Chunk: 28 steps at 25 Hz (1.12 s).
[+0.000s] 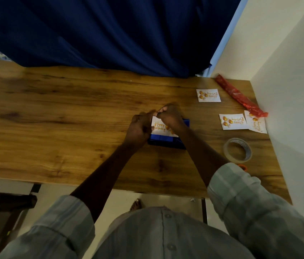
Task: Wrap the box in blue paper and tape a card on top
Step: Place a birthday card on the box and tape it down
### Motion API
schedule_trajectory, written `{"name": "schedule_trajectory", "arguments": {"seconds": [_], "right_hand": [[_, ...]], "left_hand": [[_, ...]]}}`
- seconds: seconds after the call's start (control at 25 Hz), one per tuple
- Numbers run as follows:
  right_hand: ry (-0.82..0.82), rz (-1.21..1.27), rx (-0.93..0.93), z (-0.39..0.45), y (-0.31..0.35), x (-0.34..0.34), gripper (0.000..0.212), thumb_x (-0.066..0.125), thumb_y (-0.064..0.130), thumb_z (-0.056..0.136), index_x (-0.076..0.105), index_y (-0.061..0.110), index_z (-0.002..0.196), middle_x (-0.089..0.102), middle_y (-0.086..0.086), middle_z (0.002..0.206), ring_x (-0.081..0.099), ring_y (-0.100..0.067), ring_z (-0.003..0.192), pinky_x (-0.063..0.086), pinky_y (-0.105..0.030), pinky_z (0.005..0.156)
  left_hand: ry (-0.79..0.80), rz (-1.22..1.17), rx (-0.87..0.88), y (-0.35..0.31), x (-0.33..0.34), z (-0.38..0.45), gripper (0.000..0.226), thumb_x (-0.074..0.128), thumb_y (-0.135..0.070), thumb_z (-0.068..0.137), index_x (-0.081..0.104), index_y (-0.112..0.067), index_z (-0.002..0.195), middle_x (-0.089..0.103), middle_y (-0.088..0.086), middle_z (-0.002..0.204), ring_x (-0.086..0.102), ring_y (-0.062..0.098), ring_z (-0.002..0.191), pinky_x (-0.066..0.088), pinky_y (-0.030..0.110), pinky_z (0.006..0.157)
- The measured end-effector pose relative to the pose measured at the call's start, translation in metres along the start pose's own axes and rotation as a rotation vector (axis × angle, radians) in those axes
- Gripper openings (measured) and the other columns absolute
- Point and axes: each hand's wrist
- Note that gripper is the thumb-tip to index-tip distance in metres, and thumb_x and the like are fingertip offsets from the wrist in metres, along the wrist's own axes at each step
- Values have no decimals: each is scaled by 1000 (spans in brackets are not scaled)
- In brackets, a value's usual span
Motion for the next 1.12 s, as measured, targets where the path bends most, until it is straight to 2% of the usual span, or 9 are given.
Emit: {"name": "schedule_trajectory", "arguments": {"seconds": [0.16, 0.44, 0.6, 0.8, 0.88, 0.96, 1.04, 1.12], "right_hand": [[-23, -3, 16, 8, -4, 6, 16, 68, 18, 87, 67, 5, 97, 67, -5, 90, 61, -13, 75, 47, -23, 62], [-41, -23, 13, 12, -3, 10, 11, 68, 15, 86, 68, 6, 94, 68, -7, 92, 64, -19, 84, 49, -25, 65], [-55, -62, 2, 12, -3, 12, 12, 65, 11, 88, 68, 4, 96, 66, -6, 90, 63, -16, 82, 46, -20, 59], [-91, -56, -37, 11, -3, 12, 10, 65, 5, 84, 68, -4, 86, 67, -12, 80, 62, -19, 71, 45, -22, 52], [-116, -79, -61, 9, -3, 13, 10, 63, 3, 83, 68, -6, 82, 65, -14, 75, 59, -19, 65, 43, -23, 49], [-135, -144, -99, 8, -4, 15, 12, 61, 3, 82, 66, -3, 72, 59, -10, 65, 53, -18, 57, 40, -23, 49], [-152, -217, -148, 6, -5, 17, 23, 62, 7, 82, 57, 8, 60, 53, -3, 57, 47, -14, 50, 38, -24, 49], [-170, -248, -178, 6, -6, 19, 25, 63, 11, 84, 56, 11, 60, 55, -3, 59, 51, -14, 53, 43, -26, 53]], "left_hand": [[81, 201, 86, -1, 2, 2, 50, 55, -15, 95, 43, -17, 143, 34, 16, 140, 48, 30, 119, 52, 36, 92], [160, 235, 69, -7, 1, 2, 53, 49, -8, 96, 34, -11, 147, 24, 17, 146, 50, 31, 116, 52, 37, 90], [208, 241, 35, -11, 0, 3, 62, 51, 0, 91, 30, -10, 148, 21, 15, 147, 49, 31, 119, 50, 33, 90], [220, 249, 26, -13, 0, 3, 61, 50, -1, 91, 30, -10, 148, 20, 15, 148, 49, 31, 119, 48, 32, 93], [219, 247, 32, -14, -1, 2, 62, 51, 0, 90, 31, -11, 148, 21, 16, 147, 50, 30, 117, 50, 32, 89], [215, 233, 43, -14, -1, 2, 58, 50, -1, 91, 33, -11, 146, 23, 17, 145, 50, 28, 114, 49, 29, 84], [207, 225, 56, -13, 0, 2, 52, 47, -4, 94, 35, -10, 145, 25, 17, 144, 49, 27, 113, 46, 26, 81], [195, 208, 54, -11, 2, 3, 48, 45, -6, 96, 37, -11, 144, 27, 16, 143, 50, 26, 110, 45, 25, 80]]}}
Point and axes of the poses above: each hand's wrist, its own z-axis towards the middle knuckle, its own x-axis out of the palm, y = z × x
